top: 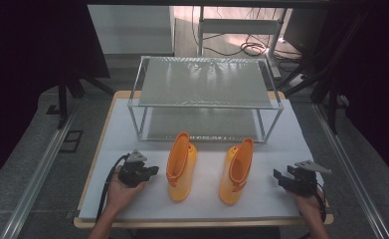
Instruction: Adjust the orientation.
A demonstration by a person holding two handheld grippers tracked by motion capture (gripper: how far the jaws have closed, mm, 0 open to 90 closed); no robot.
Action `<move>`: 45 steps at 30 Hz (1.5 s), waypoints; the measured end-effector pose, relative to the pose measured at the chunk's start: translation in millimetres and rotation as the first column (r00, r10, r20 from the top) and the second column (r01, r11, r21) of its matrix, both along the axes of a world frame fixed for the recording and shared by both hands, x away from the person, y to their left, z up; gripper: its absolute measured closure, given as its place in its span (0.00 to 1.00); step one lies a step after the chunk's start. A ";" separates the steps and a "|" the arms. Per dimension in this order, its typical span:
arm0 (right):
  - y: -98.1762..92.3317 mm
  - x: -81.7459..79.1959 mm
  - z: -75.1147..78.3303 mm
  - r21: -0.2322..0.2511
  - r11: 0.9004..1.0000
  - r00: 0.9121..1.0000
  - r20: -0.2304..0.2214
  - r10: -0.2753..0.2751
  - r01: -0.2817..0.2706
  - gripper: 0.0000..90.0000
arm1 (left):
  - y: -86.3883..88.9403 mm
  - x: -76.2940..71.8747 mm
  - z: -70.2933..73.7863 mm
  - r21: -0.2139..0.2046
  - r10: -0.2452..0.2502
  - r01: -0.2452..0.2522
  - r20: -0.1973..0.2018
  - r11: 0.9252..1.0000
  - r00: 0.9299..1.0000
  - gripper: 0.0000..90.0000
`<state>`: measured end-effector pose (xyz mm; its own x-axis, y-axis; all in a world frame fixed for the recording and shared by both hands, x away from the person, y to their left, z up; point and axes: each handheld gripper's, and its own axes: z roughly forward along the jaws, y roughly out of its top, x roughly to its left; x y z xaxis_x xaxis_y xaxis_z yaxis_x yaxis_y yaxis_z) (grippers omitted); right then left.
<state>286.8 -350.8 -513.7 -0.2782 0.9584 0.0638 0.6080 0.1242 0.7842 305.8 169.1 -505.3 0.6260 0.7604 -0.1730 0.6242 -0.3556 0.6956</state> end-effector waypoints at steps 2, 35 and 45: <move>-0.8 0.1 -0.4 0.001 1.000 1.000 -0.001 -0.005 0.005 0.43 | -7.1 5.3 -2.1 0.006 -0.007 0.007 -0.005 1.000 1.000 1.00; 1.9 1.3 -3.4 -0.011 1.000 1.000 -0.015 0.014 -0.015 0.43 | -67.7 36.2 -7.4 0.013 -0.106 0.106 -0.032 0.994 0.994 1.00; -2.7 -0.9 -2.2 0.003 1.000 1.000 -0.006 0.000 0.000 0.43 | -29.0 5.0 -4.2 0.023 -0.103 0.104 -0.043 0.994 0.994 1.00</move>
<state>285.9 -353.6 -515.9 -0.2774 0.9583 0.0681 0.6125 0.1218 0.7810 310.8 140.1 -509.5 0.6943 0.6963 -0.1821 0.6112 -0.4368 0.6601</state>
